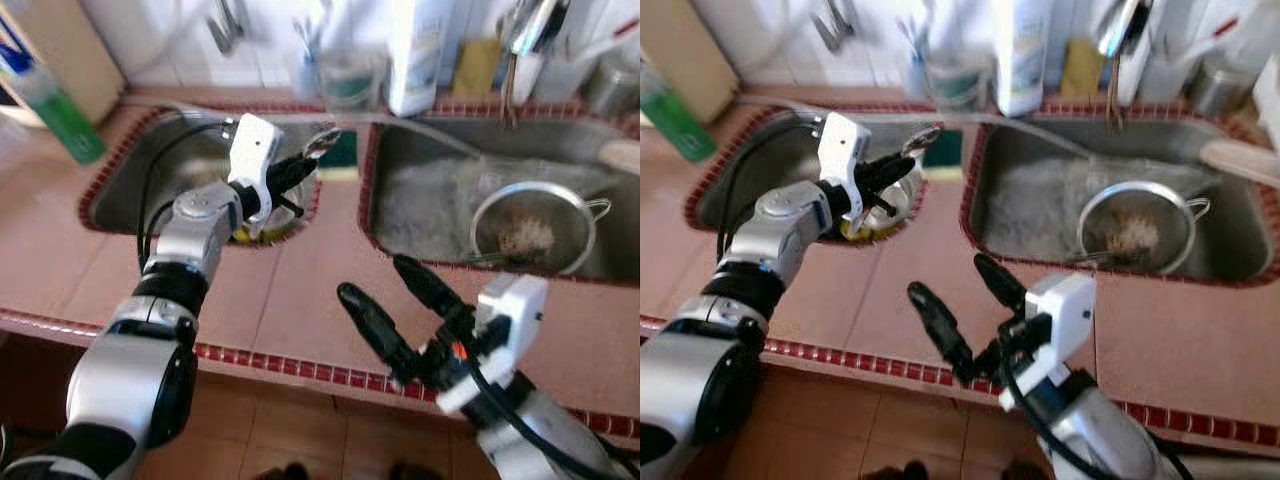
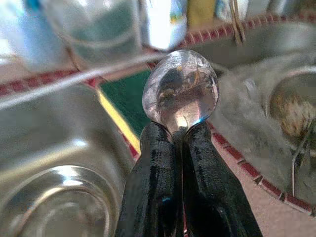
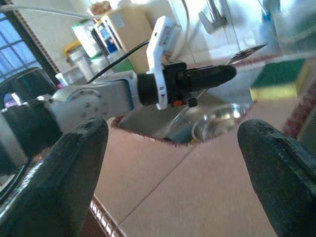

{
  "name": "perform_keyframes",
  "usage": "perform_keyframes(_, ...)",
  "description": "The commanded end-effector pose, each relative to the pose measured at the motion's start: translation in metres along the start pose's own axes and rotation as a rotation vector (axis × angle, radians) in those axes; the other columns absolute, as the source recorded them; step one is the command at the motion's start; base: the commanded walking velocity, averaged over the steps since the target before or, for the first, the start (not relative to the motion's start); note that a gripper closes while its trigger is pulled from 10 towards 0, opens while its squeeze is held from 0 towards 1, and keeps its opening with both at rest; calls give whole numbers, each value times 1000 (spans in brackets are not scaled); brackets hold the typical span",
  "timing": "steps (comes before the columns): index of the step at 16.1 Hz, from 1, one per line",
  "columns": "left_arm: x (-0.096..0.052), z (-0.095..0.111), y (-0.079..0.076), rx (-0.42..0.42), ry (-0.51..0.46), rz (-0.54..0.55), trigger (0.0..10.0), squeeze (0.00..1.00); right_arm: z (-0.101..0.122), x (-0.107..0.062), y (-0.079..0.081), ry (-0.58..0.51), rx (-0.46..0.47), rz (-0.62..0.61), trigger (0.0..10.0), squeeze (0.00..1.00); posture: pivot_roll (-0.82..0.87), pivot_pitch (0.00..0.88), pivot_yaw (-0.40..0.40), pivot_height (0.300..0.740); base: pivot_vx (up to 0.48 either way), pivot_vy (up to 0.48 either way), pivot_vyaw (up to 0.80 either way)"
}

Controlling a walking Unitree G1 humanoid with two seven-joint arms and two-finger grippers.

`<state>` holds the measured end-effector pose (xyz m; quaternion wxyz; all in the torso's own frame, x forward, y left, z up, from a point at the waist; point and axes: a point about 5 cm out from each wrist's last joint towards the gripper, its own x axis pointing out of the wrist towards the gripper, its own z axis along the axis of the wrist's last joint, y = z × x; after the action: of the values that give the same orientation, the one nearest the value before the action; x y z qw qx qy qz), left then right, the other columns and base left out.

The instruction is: Kitchen organization

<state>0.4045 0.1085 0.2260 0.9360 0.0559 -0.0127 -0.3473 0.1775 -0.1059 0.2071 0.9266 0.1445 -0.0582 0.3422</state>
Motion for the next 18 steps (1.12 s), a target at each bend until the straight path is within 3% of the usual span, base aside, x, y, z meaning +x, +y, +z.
perform_keyframes(1, -3, 4, 6, 36, 7, -4, 10000, 0, 6, -5, 7, -8, 10, 12, 10000, 0, -293, 342, 167, 740, 0, 0, 0)
perform_keyframes(5, -4, 19, 19, 87, 12, 22, 10000, 0, 16, -21, 8, 4, 6, -33, 10000, 0, -306, 371, 164, 740, 0, 0, 0)
perform_keyframes(13, -18, 37, 42, 106, -37, 92, 10000, 0, 20, -23, 8, 11, 44, -39, 10000, 0, -302, 382, 159, 740, 0, 0, 0)
perform_keyframes(15, -23, 41, 50, 49, -78, 124, 10000, 0, 20, -22, 8, 12, 51, -38, 10000, 0, -304, 384, 156, 740, 0, 0, 0)
perform_keyframes(18, -26, 41, 54, 28, -87, 159, 10000, 0, 21, -22, 7, 12, 53, -39, 10000, 0, -304, 382, 155, 740, 0, 0, 0)
